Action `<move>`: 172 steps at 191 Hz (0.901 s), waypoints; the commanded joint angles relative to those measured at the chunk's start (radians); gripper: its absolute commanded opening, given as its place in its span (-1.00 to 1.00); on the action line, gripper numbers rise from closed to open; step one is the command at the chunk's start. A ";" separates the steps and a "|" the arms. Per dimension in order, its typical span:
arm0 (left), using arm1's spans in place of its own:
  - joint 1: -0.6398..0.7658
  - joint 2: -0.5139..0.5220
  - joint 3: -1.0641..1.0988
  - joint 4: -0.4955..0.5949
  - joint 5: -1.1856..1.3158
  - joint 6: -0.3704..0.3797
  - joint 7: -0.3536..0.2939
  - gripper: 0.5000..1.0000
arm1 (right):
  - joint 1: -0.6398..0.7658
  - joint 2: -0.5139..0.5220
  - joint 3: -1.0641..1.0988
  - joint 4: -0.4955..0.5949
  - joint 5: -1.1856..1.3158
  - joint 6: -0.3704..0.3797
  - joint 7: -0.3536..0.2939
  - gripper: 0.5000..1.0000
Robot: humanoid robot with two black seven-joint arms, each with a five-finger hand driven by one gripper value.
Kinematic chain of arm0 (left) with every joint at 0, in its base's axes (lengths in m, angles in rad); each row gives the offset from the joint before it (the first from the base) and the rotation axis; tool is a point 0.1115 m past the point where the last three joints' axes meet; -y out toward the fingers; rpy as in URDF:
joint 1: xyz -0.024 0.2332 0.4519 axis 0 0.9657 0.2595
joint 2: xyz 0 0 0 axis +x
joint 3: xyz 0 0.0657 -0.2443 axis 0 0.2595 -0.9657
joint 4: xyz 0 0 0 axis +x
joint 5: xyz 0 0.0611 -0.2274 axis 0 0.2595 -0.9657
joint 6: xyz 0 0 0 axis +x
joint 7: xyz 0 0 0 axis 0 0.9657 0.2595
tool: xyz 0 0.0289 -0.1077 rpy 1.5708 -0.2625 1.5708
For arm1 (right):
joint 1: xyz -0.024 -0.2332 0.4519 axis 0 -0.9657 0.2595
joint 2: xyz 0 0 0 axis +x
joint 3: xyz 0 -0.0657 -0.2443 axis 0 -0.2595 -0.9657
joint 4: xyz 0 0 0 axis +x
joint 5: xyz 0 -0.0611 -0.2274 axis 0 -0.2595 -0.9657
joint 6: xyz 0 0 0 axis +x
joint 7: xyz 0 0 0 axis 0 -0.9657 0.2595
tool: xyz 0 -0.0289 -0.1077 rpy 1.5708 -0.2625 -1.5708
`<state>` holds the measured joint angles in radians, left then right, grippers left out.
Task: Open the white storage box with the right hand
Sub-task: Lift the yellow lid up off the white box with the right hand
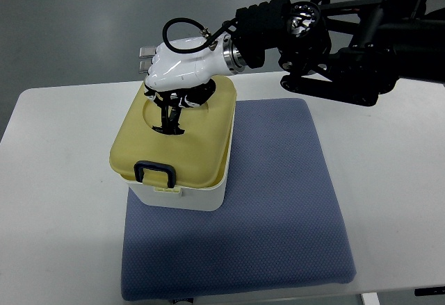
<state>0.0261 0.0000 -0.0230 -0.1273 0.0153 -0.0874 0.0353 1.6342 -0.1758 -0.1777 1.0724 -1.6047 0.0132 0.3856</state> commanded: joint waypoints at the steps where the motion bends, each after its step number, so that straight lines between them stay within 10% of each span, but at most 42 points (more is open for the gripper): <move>1: 0.000 0.000 0.000 0.000 0.000 0.000 0.000 1.00 | 0.009 -0.007 0.006 0.000 0.005 -0.016 0.001 -1.00; 172: 0.000 0.000 0.000 0.000 0.000 0.000 0.000 1.00 | -0.010 -0.321 0.106 -0.042 0.120 0.070 -0.011 -1.00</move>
<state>0.0261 0.0000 -0.0230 -0.1273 0.0153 -0.0874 0.0353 1.6465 -0.4618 -0.0632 1.0489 -1.4867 0.0604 0.3740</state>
